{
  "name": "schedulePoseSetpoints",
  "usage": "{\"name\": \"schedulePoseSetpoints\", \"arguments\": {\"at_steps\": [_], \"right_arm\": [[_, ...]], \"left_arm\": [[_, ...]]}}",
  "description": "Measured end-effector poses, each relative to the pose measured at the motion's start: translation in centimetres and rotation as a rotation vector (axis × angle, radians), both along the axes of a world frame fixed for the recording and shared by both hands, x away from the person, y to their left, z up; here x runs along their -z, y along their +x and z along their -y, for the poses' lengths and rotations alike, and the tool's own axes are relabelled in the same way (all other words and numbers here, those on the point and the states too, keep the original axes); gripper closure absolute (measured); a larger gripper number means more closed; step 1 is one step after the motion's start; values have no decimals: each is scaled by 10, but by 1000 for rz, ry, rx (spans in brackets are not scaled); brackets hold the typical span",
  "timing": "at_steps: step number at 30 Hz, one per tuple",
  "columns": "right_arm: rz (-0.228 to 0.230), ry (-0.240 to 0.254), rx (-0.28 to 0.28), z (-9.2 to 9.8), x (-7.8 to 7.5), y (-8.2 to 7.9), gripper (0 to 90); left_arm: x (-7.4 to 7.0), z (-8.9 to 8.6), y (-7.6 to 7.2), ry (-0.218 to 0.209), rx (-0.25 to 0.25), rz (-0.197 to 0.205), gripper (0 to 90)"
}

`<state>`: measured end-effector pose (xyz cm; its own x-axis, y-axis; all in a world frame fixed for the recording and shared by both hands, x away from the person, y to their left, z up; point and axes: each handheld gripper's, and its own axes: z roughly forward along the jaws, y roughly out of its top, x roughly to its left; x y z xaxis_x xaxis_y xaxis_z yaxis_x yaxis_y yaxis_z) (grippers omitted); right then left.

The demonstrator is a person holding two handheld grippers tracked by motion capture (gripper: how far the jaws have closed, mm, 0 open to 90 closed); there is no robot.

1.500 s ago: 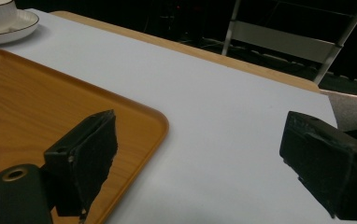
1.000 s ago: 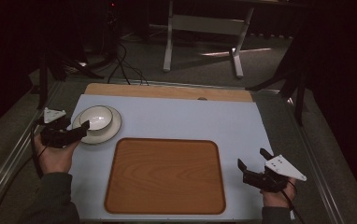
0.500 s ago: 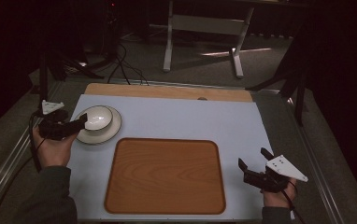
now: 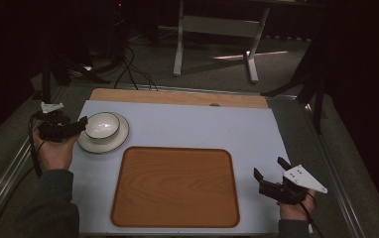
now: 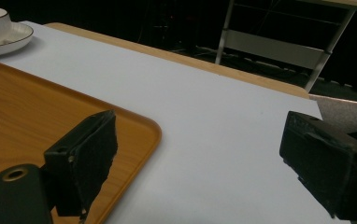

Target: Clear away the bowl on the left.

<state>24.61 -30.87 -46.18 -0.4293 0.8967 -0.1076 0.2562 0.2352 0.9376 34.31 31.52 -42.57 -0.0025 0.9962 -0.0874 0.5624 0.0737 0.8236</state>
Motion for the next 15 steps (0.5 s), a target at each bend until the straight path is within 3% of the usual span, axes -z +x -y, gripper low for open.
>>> {"name": "schedulePoseSetpoints", "arguments": {"at_steps": [15], "right_arm": [[5, 3, 1, 0, 0, 0, 109]], "left_arm": [[13, -2, 15, 22, -23, -60, 376]]}}
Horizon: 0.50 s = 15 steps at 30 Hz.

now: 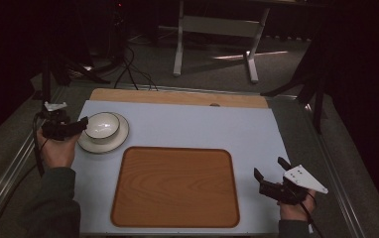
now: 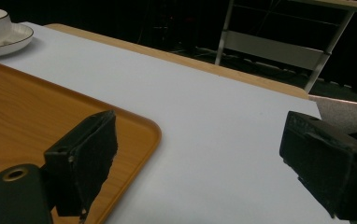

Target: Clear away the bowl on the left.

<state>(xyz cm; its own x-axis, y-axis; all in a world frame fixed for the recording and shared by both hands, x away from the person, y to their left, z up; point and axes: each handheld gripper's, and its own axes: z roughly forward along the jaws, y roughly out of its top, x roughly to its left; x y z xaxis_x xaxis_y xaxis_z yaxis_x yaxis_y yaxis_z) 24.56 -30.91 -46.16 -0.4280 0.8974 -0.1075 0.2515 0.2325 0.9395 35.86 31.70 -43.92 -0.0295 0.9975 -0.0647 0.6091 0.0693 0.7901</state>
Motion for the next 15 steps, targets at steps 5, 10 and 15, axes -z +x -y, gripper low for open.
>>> {"name": "schedulePoseSetpoints", "arguments": {"at_steps": [5, 10, 15], "right_arm": [[0, 0, 1, 0, 0, 0, 109], [6, 0, 3, 1, 0, -1, 109], [11, -1, 3, 0, -1, -2, 109]], "left_arm": [[4, 1, 5, 2, -4, -16, 378], [10, 2, 10, 2, -13, -35, 378], [20, 3, 13, -13, -29, -71, 409]]}}
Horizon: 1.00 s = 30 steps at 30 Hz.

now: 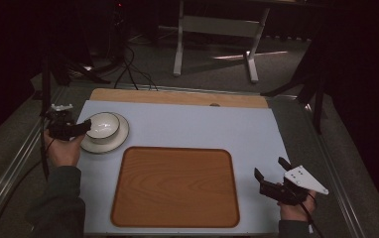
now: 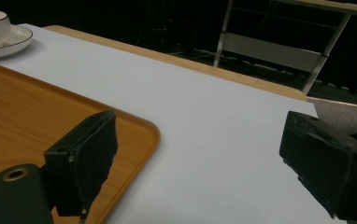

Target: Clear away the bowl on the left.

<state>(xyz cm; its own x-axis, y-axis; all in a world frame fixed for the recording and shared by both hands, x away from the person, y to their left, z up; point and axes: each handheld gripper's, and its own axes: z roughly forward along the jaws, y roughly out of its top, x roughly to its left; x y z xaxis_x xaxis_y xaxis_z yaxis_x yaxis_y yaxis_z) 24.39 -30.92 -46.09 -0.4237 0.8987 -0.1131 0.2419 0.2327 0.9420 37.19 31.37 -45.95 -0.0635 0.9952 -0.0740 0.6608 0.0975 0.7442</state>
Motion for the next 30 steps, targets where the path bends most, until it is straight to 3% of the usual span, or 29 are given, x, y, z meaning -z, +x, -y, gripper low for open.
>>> {"name": "schedulePoseSetpoints", "arguments": {"at_steps": [12, 15, 16, 20, 24, 28, 30], "right_arm": [[2, -3, -2, 0, 0, 0, 109], [3, -2, 1, 0, 0, -1, 110], [3, -1, 2, 0, 0, -1, 110], [5, -1, 1, 0, 0, -1, 109], [6, -2, 1, 1, -1, -2, 109], [14, 4, 5, 3, -2, -4, 109], [16, 9, 6, 4, -3, -5, 110]], "left_arm": [[19, -2, 6, -74, -10, -82, 517], [20, -2, 6, -81, -12, -86, 548], [26, -1, 9, -92, -8, -128, 575], [31, 0, 13, -133, -18, -153, 614], [36, 1, 15, -145, -41, -186, 650], [42, -1, 16, -202, -63, -202, 671], [44, -4, 16, -265, -80, -199, 684]]}}
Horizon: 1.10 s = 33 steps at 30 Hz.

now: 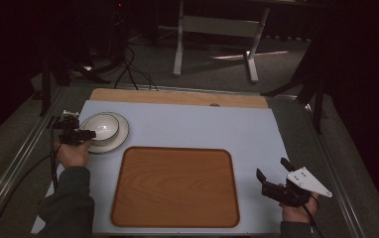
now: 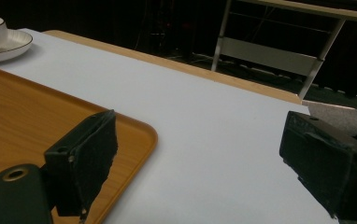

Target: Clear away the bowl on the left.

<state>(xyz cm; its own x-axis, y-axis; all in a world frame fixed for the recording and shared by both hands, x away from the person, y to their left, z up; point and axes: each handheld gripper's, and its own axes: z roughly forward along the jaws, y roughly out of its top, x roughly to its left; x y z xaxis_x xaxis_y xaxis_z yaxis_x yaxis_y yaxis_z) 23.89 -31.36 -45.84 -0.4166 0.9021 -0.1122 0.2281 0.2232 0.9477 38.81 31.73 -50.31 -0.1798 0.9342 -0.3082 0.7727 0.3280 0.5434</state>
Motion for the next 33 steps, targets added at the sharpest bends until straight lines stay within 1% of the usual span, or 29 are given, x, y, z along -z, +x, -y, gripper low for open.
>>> {"name": "schedulePoseSetpoints", "arguments": {"at_steps": [1, 2, 3, 6, 7, 8, 10, 12, 14, 16, 17, 21, 22, 24, 33], "right_arm": [[-2, 1, 0, 0, 0, 0, 110], [-2, 1, 1, 0, 0, 0, 110], [-2, 1, 0, 0, 0, 0, 110], [0, -2, -1, 0, 0, 0, 109], [0, -2, -2, 0, 0, -1, 109], [0, -3, -2, 0, 0, -1, 110], [1, -2, -1, 0, 0, -1, 110], [0, 0, -1, 0, 0, -1, 110], [0, 1, -1, 1, 0, -1, 110], [0, 1, -1, 1, 0, -1, 110], [0, 1, -1, 1, 0, -1, 110], [0, 1, 0, 1, 0, -1, 110], [-2, 1, 1, 1, 0, 0, 110], [0, 1, 0, 1, 0, -1, 110], [-2, 5, -1, 0, 0, -1, 110]], "left_arm": [[1, -2, -1, -39, -13, 2, 700], [2, -4, -1, -64, -24, 0, 717], [2, -4, -1, -69, -32, -8, 734], [3, -2, 0, -66, -38, -27, 785], [4, -2, 0, -63, -38, -26, 805], [4, -1, 0, -70, -42, -24, 807], [3, 0, 0, -61, -47, -24, 816], [3, 0, 0, -66, -54, -22, 823], [2, -1, -1, -73, -55, -9, 827], [2, -1, -1, -73, -55, -9, 827], [1, -2, -2, -59, -60, 2, 828], [-1, -4, -4, -60, -55, 9, 828], [-3, -6, -5, -73, -65, 23, 828], [-7, -8, -7, -82, -66, 41, 828], [-20, -9, -17, -88, -53, 73, 828]]}}
